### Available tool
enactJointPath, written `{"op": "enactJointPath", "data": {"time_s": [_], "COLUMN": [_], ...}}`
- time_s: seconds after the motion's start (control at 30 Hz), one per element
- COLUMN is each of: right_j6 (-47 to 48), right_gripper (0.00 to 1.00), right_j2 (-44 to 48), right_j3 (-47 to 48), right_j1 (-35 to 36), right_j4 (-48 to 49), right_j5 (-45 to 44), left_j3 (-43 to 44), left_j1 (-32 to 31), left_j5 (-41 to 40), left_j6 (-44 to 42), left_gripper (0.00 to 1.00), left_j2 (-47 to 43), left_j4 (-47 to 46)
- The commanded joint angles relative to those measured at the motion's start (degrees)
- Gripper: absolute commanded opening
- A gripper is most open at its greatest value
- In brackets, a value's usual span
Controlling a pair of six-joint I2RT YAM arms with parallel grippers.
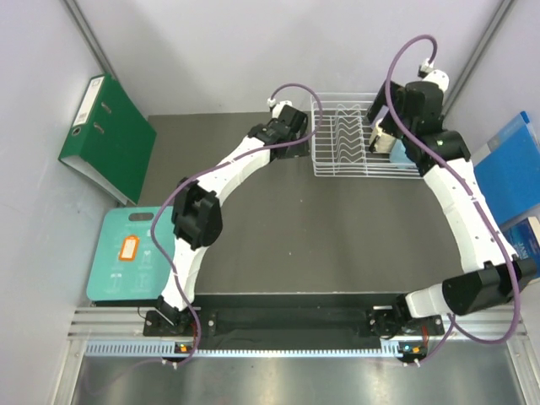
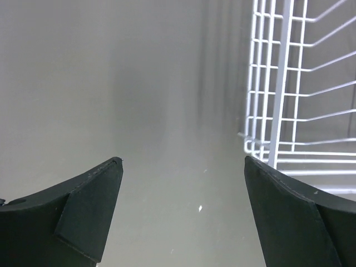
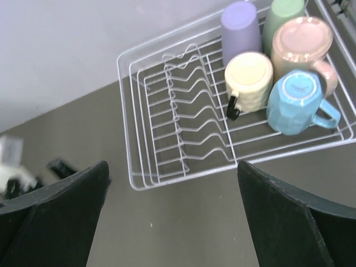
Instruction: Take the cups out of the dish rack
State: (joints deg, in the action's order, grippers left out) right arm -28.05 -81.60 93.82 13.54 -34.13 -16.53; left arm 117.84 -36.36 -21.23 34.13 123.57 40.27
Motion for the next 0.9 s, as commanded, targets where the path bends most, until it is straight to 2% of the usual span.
{"op": "enactJointPath", "data": {"time_s": [0.0,0.13,0.3,0.53,0.7,0.87], "right_j6": [1.16,1.6,1.51,1.25,1.25,2.12], "right_gripper": [0.98,0.98,0.98,0.98,0.98,0.98], "right_j2": [4.34,9.08,12.25,15.77,18.05,18.76], "right_j3": [-5.66,-10.31,-14.18,-19.72,-21.13,-22.28], "right_j1": [3.94,6.23,7.46,8.7,8.96,9.4], "right_j4": [-1.99,-2.78,-3.05,-3.05,-3.4,-3.49], "right_j5": [-2.88,-2.98,-2.89,-2.98,-2.8,-2.8], "left_j3": [6.87,5.13,-7.35,-12.99,-16.58,-15.28], "left_j1": [1.11,1.2,1.29,1.29,1.2,1.2], "left_j5": [7.07,12.17,16.05,13.68,5.43,6.37], "left_j6": [-2.4,-3.54,-3.63,-2.67,-1.08,-1.26], "left_gripper": [0.95,0.95,0.97,0.96,0.95,0.94], "left_j2": [4.66,5.37,-0.25,-3.6,-7.81,-7.91], "left_j4": [-2.65,-7.3,-20.48,-24.89,-27.68,-29.2]}}
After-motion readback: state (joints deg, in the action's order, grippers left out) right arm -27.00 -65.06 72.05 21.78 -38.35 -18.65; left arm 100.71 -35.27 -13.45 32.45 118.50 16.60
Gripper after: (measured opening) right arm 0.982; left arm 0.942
